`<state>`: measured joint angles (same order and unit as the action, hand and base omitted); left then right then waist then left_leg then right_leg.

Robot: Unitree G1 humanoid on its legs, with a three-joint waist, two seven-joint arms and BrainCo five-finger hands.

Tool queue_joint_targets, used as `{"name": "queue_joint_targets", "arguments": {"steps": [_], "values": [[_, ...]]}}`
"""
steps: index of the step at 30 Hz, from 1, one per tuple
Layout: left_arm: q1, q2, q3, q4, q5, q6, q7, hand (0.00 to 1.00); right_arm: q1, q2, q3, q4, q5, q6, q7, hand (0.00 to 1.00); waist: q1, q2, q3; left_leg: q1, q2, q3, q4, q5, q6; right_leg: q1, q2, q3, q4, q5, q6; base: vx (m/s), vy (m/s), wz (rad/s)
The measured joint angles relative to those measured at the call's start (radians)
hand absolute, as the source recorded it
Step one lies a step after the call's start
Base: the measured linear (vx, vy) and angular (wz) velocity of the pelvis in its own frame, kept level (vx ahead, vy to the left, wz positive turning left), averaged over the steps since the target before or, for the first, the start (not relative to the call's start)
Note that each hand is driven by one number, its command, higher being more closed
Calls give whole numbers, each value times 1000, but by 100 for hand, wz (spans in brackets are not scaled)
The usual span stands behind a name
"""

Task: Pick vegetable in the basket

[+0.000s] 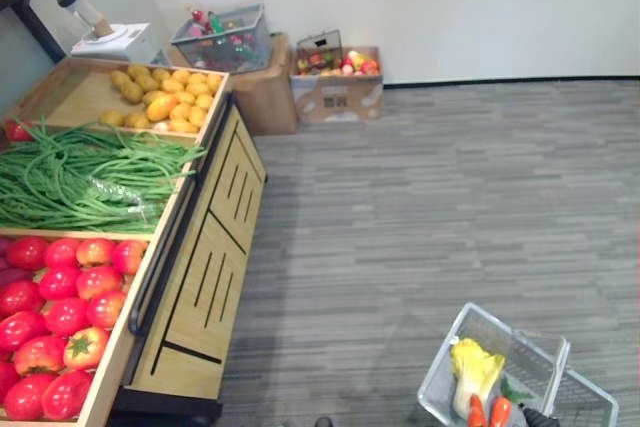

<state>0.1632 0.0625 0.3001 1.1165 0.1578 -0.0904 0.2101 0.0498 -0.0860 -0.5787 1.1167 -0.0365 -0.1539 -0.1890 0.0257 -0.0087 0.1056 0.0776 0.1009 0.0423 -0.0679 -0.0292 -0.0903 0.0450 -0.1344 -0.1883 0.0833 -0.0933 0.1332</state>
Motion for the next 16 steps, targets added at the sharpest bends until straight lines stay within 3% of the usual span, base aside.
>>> {"name": "queue_joint_targets", "arguments": {"steps": [11,16], "values": [[9,13,22,57,-187,-20,-30,0,41,44,6,44,126,-20,22,100,-1,-33,-14,43,-19,39,-27,4,3,31,-12,25,-49,6,9,-22,12,-8],[9,20,20,89,-230,-20,-40,0,41,51,-26,84,164,-7,22,100,-22,-34,-18,54,-20,61,-27,2,1,52,-9,35,-82,26,12,25,9,-7]]}}
